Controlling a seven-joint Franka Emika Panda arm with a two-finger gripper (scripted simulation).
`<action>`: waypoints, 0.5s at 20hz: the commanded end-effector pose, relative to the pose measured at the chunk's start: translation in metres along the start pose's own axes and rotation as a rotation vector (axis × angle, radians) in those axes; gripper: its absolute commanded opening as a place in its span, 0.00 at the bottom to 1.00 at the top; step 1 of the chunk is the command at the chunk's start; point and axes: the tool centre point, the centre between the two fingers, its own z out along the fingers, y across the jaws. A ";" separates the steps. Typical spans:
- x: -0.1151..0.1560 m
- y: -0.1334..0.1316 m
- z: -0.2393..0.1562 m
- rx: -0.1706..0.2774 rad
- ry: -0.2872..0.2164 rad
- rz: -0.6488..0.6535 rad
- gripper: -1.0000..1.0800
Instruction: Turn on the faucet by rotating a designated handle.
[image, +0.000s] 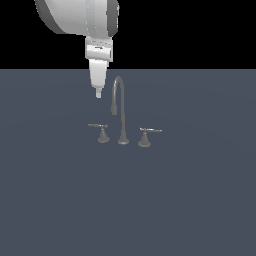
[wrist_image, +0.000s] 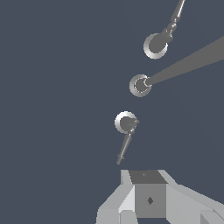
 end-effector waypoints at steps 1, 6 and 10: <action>-0.001 -0.009 0.022 0.003 0.016 0.065 0.00; -0.003 -0.024 0.066 0.011 0.050 0.183 0.00; -0.004 -0.032 0.094 0.019 0.073 0.255 0.00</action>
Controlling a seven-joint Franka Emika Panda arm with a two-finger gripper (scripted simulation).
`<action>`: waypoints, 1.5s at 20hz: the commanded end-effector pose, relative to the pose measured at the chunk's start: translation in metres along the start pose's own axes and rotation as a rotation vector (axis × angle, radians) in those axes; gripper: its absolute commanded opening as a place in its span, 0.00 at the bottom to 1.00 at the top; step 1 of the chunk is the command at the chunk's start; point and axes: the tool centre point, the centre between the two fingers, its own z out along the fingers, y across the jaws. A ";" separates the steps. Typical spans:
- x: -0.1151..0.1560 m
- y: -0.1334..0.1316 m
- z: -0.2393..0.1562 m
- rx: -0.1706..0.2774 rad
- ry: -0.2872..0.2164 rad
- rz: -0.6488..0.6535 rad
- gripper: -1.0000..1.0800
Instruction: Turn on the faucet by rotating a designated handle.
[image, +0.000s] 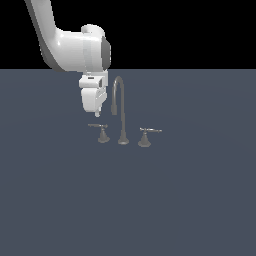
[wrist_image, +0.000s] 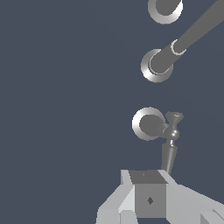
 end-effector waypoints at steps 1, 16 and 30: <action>-0.002 -0.004 0.016 0.007 0.014 0.043 0.00; -0.007 -0.010 0.050 0.023 0.042 0.126 0.00; -0.028 0.025 0.052 0.023 0.042 0.126 0.00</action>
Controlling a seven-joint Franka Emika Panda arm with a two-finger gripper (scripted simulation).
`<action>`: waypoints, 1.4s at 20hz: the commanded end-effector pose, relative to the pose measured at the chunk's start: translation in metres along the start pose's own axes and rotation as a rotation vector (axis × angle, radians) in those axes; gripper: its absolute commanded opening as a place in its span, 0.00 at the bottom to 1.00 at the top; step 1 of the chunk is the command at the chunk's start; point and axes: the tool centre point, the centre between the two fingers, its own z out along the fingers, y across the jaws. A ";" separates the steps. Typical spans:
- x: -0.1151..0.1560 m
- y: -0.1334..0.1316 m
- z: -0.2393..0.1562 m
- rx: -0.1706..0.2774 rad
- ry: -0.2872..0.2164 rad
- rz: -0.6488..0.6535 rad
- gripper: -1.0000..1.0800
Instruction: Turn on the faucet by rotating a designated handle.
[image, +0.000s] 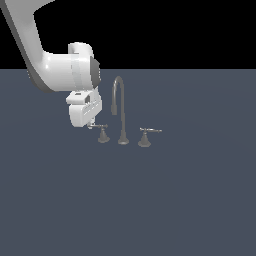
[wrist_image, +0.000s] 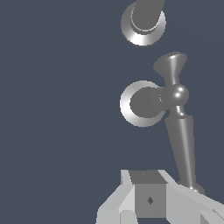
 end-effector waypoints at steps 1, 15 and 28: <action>0.005 -0.003 -0.002 0.004 0.003 0.005 0.00; 0.012 0.039 0.001 -0.009 0.004 0.000 0.00; 0.035 0.058 0.000 -0.007 0.002 -0.003 0.00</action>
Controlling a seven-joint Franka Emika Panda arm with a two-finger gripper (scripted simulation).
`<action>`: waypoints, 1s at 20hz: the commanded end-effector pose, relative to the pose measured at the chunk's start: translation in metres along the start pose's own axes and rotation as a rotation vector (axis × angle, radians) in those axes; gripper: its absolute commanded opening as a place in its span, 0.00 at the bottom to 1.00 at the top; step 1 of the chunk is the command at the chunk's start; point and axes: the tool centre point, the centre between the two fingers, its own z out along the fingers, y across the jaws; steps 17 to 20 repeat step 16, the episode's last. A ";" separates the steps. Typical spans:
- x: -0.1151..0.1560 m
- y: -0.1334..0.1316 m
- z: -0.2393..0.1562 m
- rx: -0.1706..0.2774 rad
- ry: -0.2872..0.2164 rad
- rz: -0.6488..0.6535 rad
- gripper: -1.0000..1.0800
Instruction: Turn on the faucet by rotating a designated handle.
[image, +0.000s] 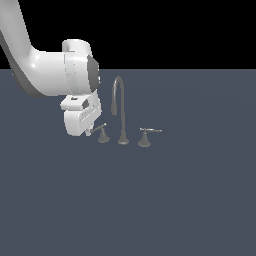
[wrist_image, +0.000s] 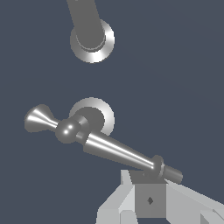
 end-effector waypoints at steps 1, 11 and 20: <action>0.019 0.004 0.001 -0.006 0.008 0.015 0.00; 0.043 0.005 0.000 -0.007 0.003 0.003 0.00; 0.073 -0.002 0.001 -0.011 0.009 0.015 0.00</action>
